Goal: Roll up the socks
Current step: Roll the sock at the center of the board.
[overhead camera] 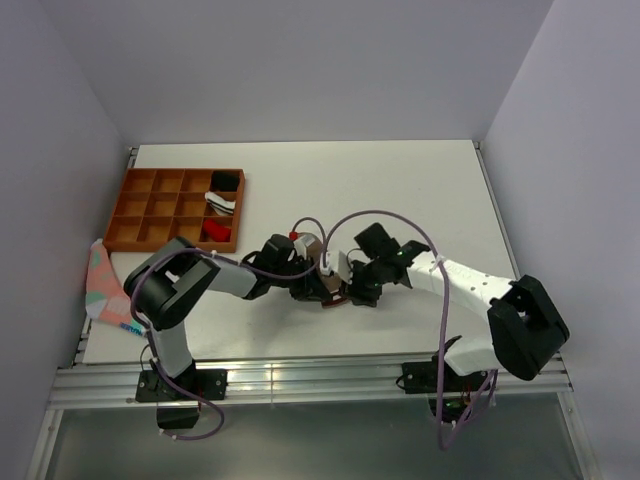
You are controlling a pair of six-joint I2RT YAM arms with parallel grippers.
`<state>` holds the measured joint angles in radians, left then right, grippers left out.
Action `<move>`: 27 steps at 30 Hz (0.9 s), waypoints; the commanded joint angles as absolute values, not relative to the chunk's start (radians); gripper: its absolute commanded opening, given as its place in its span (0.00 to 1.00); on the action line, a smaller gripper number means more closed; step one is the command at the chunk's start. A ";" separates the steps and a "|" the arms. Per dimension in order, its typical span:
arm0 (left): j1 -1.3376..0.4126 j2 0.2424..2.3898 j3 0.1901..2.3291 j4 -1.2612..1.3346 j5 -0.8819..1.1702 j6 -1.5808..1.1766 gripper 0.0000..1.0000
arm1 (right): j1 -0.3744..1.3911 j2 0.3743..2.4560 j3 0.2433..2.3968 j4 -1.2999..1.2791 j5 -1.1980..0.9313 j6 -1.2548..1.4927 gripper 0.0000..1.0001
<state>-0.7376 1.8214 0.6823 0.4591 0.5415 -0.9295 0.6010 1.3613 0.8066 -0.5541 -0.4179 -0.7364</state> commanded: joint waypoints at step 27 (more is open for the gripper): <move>-0.699 1.967 0.752 0.072 0.677 -0.765 0.00 | 0.954 1.287 0.652 -0.262 -0.127 -0.801 0.53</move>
